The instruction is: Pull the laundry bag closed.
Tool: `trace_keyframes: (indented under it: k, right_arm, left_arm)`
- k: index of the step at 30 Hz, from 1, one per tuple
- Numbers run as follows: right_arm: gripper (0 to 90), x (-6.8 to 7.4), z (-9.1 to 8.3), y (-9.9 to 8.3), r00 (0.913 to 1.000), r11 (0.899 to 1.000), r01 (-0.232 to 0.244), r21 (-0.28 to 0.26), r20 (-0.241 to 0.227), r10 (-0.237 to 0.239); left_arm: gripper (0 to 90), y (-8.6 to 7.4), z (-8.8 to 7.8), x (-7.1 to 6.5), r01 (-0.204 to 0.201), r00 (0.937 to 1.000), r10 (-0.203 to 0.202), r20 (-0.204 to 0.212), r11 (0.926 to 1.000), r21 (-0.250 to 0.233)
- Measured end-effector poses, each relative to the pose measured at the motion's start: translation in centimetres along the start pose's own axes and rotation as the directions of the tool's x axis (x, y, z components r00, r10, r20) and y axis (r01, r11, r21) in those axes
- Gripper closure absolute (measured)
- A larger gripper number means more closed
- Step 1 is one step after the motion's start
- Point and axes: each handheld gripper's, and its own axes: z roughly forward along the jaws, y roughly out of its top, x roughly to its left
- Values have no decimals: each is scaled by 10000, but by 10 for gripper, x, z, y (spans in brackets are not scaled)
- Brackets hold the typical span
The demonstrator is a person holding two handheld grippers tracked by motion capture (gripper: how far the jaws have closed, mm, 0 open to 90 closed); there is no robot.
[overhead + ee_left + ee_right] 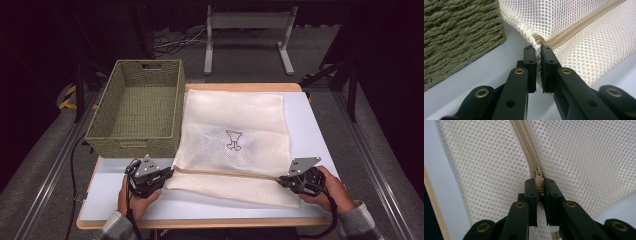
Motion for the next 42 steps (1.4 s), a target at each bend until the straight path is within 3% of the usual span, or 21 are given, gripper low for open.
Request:
trace_keyframes:
  k: [16, 19, 24, 25, 26, 28, 42]
  right_arm:
    - [820, -1, -4, -6, 9999, 9999, -146, 63, -26, 146]
    - [821, 0, -4, -6, 9999, 9999, -125, 86, -42, 126]
    - [821, 1, -3, -5, 10000, 9997, 0, 235, 38, -1]
    - [821, 0, -3, -6, 9993, 9983, 140, 571, 350, -160]
    - [821, -1, -3, -9, 9992, 9984, 71, 564, 391, -93]
    - [821, -4, -5, -14, 9996, 9992, -282, 270, 92, 279]
    - [821, -5, -8, -22, 9989, 9982, -426, 420, 208, 418]
  left_arm:
    - [851, 0, 2, -1, -42, 9998, 46, -203, 9998, 195]
    - [852, 0, 3, 0, -170, 9992, 183, -342, 9992, 371]
    - [855, 0, 3, 0, -42, 9982, 68, -603, 9991, 425]
    - [856, 0, 2, 2, 13, 9985, 10, -541, 9991, 429]
    - [856, -1, 3, 3, 197, 9988, -180, -466, 9992, 357]
    - [855, -1, 3, 4, 175, 9991, -161, -394, 9992, 368]
    - [855, -1, 2, 4, 150, 9991, -134, -406, 9991, 402]
